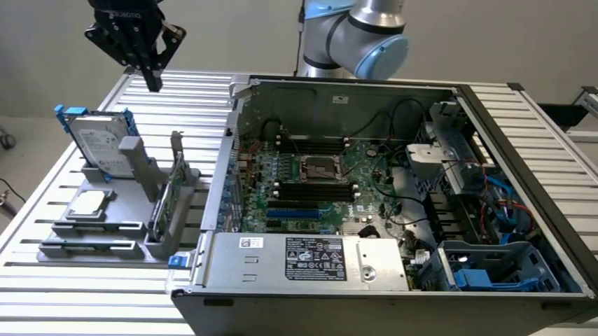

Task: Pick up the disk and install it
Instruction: 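Reach for the disk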

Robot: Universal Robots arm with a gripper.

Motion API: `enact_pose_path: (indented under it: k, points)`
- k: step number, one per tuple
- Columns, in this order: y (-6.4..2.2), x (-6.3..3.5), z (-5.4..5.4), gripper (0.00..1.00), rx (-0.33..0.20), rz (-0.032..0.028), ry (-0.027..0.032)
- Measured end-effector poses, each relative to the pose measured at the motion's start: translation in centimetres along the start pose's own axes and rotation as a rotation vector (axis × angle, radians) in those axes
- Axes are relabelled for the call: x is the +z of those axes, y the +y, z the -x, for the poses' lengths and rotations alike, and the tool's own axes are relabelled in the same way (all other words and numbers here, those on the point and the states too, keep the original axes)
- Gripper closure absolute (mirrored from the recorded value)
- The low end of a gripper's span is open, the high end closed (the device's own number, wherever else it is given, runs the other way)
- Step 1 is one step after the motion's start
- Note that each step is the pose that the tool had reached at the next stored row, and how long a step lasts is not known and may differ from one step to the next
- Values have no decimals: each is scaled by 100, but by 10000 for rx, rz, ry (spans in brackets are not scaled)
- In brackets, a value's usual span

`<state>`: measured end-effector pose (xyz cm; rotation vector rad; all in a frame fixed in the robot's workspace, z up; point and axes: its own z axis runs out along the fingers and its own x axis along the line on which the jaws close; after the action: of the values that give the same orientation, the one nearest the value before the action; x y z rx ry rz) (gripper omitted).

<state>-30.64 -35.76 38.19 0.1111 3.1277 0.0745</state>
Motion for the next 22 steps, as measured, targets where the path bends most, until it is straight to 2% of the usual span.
enact_pose_path:
  k: [8,22]
  points:
    - [80,1,-321,89,4,-9,108]
    - [264,13,-972,89,6,-9,113]
